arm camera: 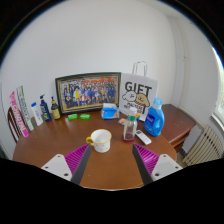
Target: Pour water
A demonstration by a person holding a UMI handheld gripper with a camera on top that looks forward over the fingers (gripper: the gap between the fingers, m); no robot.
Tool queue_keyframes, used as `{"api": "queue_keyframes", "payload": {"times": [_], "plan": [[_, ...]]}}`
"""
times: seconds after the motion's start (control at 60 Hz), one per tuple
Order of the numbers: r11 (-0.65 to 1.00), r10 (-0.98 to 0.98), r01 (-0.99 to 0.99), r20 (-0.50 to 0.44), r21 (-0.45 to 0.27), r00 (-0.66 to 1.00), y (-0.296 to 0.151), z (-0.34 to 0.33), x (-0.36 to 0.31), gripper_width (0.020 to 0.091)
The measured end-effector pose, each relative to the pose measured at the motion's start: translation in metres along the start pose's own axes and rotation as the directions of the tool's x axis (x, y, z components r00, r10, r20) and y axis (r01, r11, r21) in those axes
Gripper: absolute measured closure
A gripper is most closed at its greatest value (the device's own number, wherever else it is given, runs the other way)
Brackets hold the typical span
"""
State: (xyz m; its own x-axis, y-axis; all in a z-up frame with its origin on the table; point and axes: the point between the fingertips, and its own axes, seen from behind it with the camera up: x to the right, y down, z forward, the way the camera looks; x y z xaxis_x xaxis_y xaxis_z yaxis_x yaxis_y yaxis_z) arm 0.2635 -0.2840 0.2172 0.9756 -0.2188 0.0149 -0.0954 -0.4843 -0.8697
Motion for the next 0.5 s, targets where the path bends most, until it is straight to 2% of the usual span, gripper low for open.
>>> {"api": "queue_keyframes", "payload": {"times": [0.2, 0.433, 0.5], "plan": [[1.000, -0.002, 0.002, -0.002, -0.004, 1.000, 0.006, -0.068, -0.034, 0.0248], [1.000, -0.014, 0.014, -0.016, 0.009, 1.000, 0.012, -0.101, -0.043, 0.0249], [0.999, -0.029, 0.030, -0.046, 0.013, 0.999, 0.012, -0.106, -0.040, 0.0250]]}}
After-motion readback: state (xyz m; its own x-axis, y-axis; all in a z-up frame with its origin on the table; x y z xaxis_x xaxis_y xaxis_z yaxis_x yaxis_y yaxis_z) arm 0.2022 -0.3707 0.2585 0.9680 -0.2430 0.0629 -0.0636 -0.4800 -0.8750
